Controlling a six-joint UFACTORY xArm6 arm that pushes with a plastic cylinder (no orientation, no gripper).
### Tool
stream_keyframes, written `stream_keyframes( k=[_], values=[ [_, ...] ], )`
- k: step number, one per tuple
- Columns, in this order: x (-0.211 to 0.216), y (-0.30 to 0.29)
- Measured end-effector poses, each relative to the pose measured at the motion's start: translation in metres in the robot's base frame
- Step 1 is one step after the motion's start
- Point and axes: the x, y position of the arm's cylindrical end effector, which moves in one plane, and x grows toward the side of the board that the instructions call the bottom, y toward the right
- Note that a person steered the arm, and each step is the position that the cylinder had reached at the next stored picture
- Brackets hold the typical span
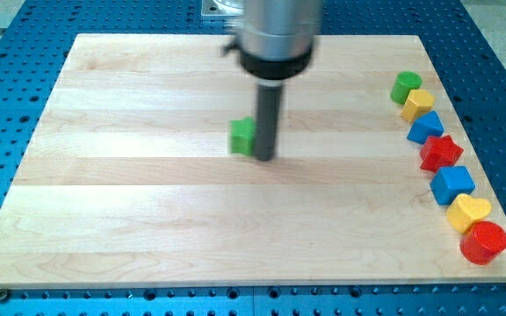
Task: Move the green star bottom left side corner of the board
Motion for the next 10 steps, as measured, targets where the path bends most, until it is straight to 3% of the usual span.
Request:
stream_keyframes(
  k=[1, 2, 4, 5, 6, 7, 8, 10],
  values=[
    [-0.025, 0.035],
    [-0.012, -0.004],
    [-0.035, -0.044],
    [-0.005, -0.123],
    [-0.027, -0.126],
    [-0.011, -0.159],
    [0.049, -0.162],
    [0.101, -0.182]
  ],
)
